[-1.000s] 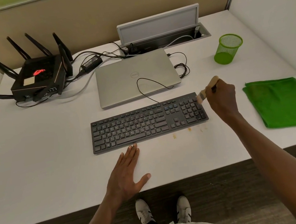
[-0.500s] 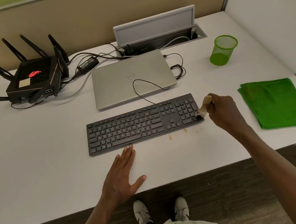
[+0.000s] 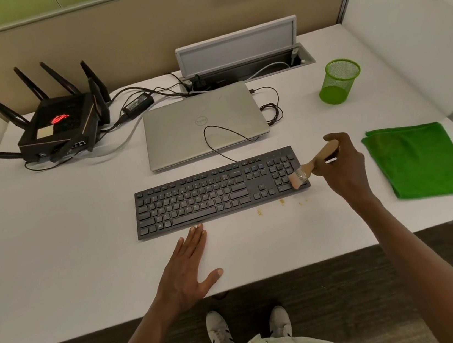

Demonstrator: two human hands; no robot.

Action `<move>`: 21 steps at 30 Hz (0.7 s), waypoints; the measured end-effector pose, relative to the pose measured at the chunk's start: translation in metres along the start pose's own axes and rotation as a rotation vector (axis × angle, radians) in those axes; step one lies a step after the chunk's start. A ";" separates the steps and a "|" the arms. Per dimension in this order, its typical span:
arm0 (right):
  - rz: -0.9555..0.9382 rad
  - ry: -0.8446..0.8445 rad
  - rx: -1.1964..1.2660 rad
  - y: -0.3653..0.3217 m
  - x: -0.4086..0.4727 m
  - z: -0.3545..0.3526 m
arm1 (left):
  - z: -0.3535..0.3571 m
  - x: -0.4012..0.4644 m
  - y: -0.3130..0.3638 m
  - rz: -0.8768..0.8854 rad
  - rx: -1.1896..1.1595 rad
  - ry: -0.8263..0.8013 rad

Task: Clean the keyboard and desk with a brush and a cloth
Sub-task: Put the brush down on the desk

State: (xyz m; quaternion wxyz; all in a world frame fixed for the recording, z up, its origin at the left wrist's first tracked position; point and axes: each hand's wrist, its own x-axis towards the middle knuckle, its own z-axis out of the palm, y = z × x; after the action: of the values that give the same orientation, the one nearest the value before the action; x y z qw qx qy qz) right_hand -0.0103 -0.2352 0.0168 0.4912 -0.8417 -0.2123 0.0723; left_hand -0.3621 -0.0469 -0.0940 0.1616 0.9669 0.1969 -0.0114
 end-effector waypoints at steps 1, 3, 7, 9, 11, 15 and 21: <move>0.004 0.005 0.025 0.000 -0.001 0.000 | 0.000 0.000 0.000 -0.003 -0.009 0.004; 0.021 0.020 0.052 0.002 -0.001 -0.001 | -0.001 0.001 0.004 -0.013 -0.044 0.027; 0.103 0.070 0.128 0.011 0.005 -0.005 | -0.004 0.010 0.022 -0.028 -0.101 0.080; 0.134 0.095 0.182 0.019 0.008 -0.007 | -0.008 0.021 0.034 -0.023 -0.110 0.099; 0.160 0.130 0.245 0.026 0.011 -0.009 | -0.012 0.036 0.046 -0.012 -0.112 0.109; 0.164 0.215 0.343 0.029 0.014 -0.011 | -0.019 0.073 0.076 0.007 -0.122 0.119; 0.229 0.299 0.436 0.036 0.030 -0.008 | -0.026 0.126 0.116 -0.018 -0.162 0.152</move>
State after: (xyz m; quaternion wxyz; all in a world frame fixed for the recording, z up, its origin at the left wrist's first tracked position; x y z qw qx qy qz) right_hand 0.0296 -0.2447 -0.0077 0.6752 -0.7359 -0.0205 0.0461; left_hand -0.2020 -0.0918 -0.0446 0.2237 0.9470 0.2176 0.0763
